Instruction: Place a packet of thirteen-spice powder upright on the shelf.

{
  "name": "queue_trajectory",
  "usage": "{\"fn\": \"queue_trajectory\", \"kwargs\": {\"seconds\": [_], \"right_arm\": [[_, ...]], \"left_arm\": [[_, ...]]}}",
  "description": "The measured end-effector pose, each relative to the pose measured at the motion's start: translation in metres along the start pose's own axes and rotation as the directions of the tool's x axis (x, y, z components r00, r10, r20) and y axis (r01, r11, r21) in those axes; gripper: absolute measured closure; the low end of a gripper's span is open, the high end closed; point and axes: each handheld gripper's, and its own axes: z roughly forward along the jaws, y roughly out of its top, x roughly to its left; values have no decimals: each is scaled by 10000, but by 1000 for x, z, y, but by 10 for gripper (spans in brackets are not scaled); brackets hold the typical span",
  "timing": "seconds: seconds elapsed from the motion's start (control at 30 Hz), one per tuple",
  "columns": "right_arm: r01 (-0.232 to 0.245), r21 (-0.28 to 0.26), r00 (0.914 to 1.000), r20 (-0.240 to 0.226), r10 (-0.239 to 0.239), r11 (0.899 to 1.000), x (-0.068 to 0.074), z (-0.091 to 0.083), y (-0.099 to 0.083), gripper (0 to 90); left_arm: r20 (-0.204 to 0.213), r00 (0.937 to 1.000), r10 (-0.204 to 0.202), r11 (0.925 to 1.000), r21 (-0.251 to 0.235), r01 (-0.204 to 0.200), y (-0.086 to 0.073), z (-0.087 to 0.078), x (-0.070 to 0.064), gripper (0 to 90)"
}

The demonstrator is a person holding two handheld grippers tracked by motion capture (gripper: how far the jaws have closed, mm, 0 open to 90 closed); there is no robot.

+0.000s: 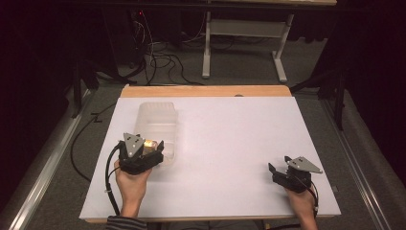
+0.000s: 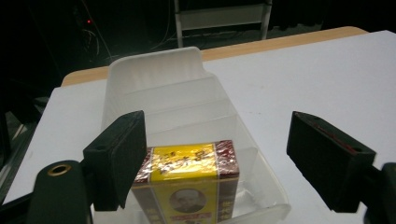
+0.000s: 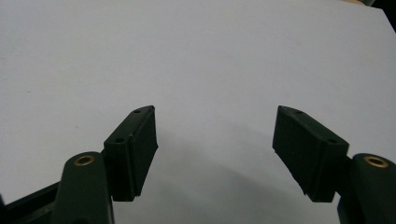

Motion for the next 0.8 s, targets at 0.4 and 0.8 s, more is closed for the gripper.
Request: {"fn": "queue_trajectory", "kwargs": {"seconds": [0.4,0.8], "right_arm": [[-21,-28,10000,-7,21,10000,0,0,0,311],[11,14,10000,-2,-11,10000,0,0,0,311]], "left_arm": [[685,9975,169,9998,-74,-164,6,-1,-14,200],[1235,9919,308,9995,-23,-307,7,2,-27,201]]}}
